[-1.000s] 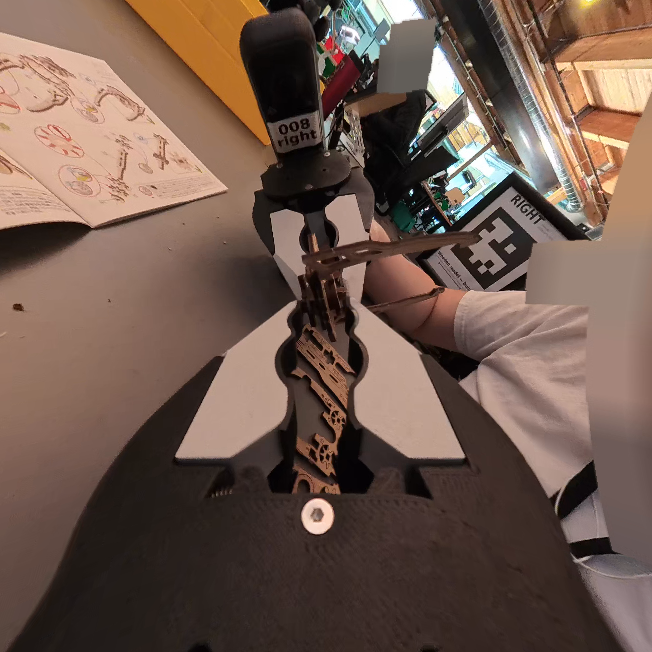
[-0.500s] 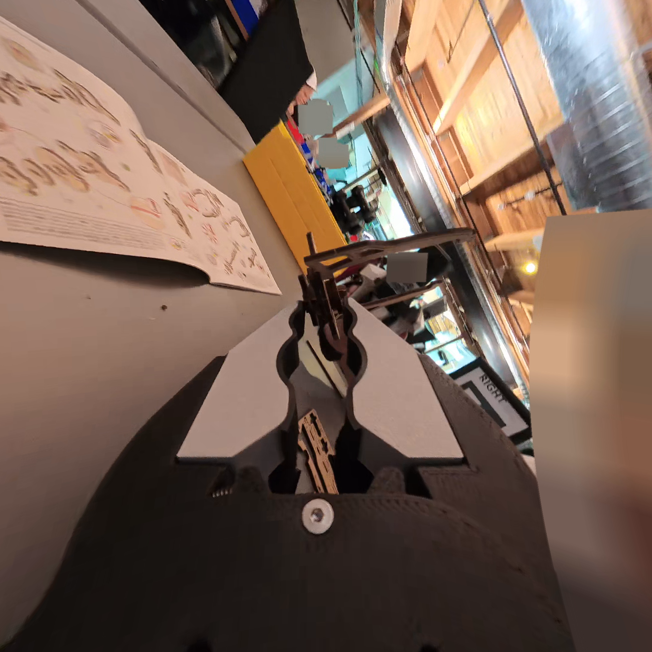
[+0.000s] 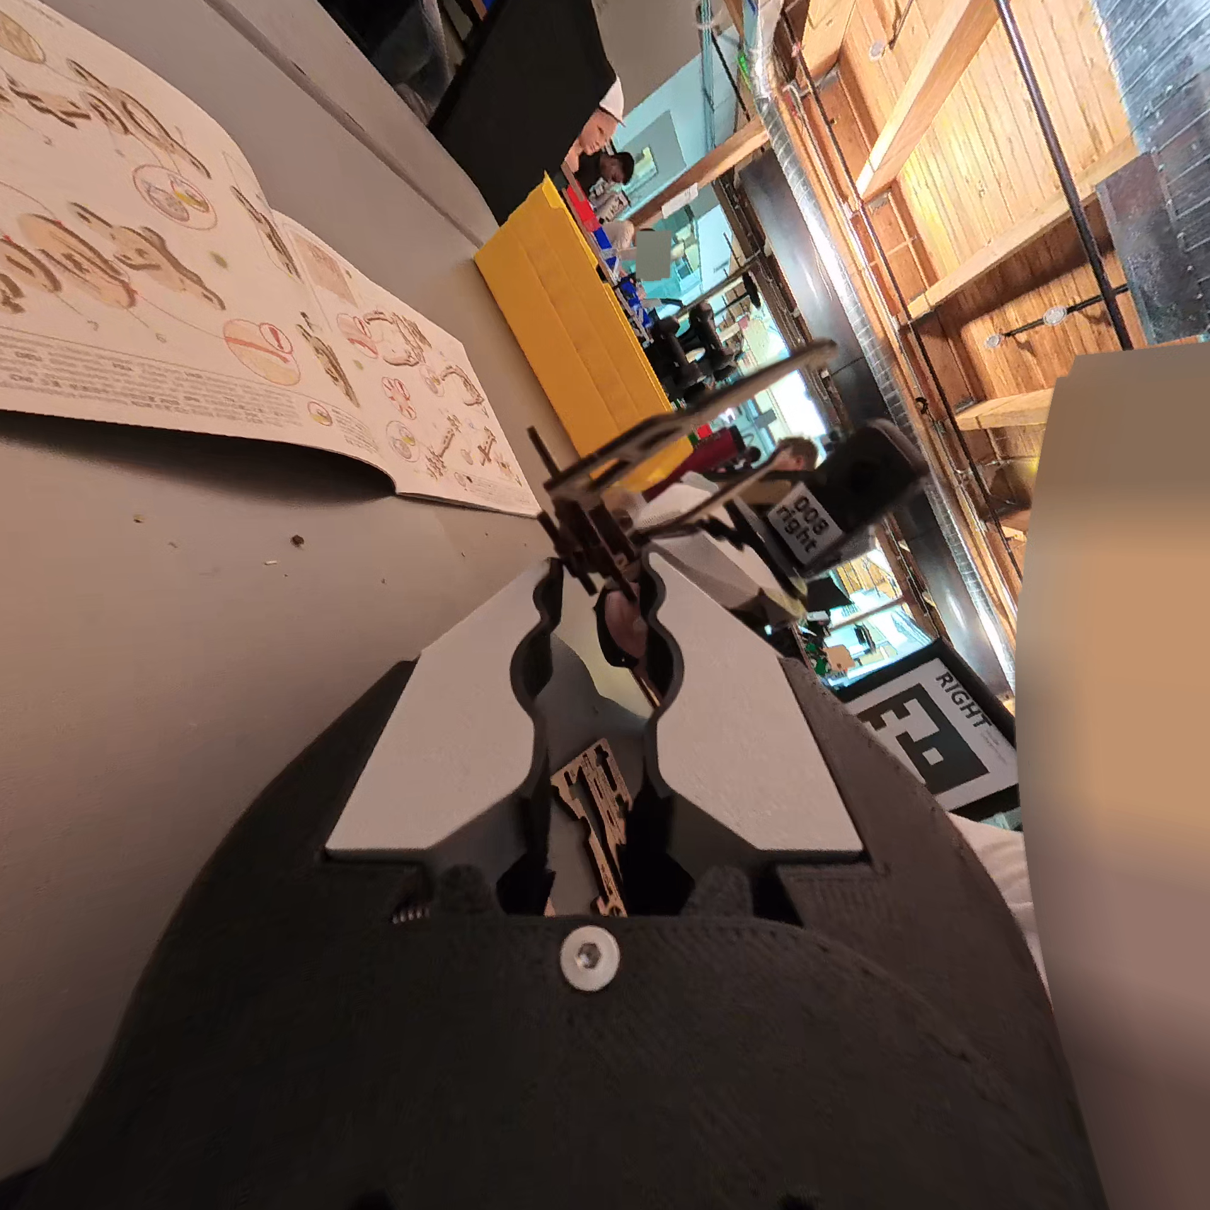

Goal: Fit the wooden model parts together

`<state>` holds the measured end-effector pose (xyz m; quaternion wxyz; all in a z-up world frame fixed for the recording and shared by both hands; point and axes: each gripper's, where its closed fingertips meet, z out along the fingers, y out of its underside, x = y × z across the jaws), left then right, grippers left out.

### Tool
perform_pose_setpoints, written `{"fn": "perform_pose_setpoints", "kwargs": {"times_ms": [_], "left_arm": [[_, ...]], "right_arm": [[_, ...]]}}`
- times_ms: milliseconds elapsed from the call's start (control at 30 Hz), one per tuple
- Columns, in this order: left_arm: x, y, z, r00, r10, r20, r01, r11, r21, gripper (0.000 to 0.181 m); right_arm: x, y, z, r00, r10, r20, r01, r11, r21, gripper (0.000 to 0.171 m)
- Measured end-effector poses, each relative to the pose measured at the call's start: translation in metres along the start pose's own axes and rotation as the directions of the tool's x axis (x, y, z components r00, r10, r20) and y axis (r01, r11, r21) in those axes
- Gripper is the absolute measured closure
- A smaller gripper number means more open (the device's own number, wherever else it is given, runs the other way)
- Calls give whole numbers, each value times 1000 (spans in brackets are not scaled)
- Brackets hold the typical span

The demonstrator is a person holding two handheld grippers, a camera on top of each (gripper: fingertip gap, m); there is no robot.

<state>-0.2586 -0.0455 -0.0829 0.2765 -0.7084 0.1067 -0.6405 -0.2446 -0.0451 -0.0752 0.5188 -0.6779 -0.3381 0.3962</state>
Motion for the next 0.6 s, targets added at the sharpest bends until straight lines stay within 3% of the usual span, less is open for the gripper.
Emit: {"fn": "perform_pose_setpoints", "kwargs": {"times_ms": [100,200,333,400,467,533,600], "left_arm": [[1,12,5,1000,-20,-18,18,995,-94,141],[-1,17,5,1000,17,-4,-17,989,-149,133],[-1,27,8,958,283,45,-263,931,-251,133],[1,27,11,875,478,79,-445,856,-264,134],[4,19,12,732,667,142,-626,740,-248,139],[15,12,11,589,789,173,-756,614,-227,150],[28,10,9,503,846,175,-825,531,-193,158]], "right_arm": [[10,9,-5,985,168,36,-167,985,-37,171],[12,1,-16,890,423,168,-432,902,16,171],[12,-12,-29,709,621,335,-668,743,36,171],[9,-19,-31,627,664,406,-738,673,39,171],[4,-24,-32,567,680,464,-779,627,33,171],[-1,-23,-29,538,688,488,-794,607,20,171],[-4,-22,-26,525,693,495,-801,598,12,171]]}}
